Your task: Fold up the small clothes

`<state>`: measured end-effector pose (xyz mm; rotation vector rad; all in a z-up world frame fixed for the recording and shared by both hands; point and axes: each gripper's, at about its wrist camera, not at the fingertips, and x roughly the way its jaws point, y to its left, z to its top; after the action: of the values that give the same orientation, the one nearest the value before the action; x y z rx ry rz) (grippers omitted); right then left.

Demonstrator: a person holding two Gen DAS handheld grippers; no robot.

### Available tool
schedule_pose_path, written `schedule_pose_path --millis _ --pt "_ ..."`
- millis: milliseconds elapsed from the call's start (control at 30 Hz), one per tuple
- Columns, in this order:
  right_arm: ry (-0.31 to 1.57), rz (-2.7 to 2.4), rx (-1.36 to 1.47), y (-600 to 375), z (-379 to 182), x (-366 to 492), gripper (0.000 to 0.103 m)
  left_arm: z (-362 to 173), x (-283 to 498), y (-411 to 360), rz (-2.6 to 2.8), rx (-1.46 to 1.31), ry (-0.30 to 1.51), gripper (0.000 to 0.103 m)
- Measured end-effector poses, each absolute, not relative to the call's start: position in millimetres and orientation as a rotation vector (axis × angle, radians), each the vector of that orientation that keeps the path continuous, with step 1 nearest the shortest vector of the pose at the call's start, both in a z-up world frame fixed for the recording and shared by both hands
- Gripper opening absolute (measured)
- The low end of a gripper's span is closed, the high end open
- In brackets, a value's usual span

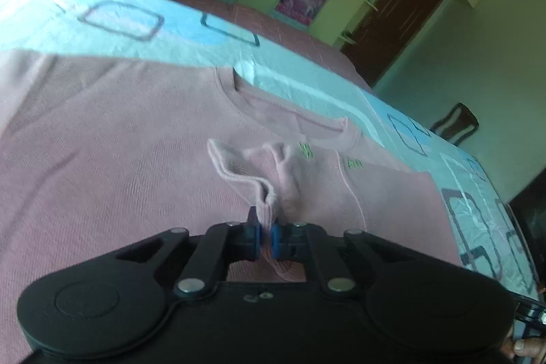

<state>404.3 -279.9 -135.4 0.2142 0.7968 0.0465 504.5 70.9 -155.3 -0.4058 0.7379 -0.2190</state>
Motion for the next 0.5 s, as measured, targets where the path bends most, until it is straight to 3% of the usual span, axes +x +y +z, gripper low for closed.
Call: schedule_pose_path --millis 67,200,300,333,367,433,500 --pt "0.804 0.030 0.202 -282.3 -136.4 404.3 0.005 -146.6 492.8 71.0 -0.208 -0.392 0.665 0.005" --pt "0.840 0.102 0.188 -286.3 -135.3 404.4 0.005 -166.1 489.6 70.0 -0.175 -0.342 0.740 0.006" --pt "0.824 0.167 0.183 -296.5 -121.8 395.1 0.006 -160.5 486.0 81.8 -0.170 -0.364 0.719 0.030" --pt "0.793 0.176 0.199 -301.5 -114.8 390.8 0.010 -156.4 484.7 85.9 -0.160 -0.360 0.698 0.050" --pt "0.766 0.177 0.220 -308.3 -108.4 389.9 0.015 -153.1 484.5 90.0 -0.151 -0.354 0.676 0.058" --pt "0.722 0.162 0.243 -316.7 -98.1 402.7 0.052 -152.2 494.0 95.3 -0.154 -0.346 0.683 0.057" --pt "0.704 0.157 0.290 -323.4 -95.4 429.1 0.052 -157.1 510.3 98.1 -0.180 -0.378 0.718 0.055"
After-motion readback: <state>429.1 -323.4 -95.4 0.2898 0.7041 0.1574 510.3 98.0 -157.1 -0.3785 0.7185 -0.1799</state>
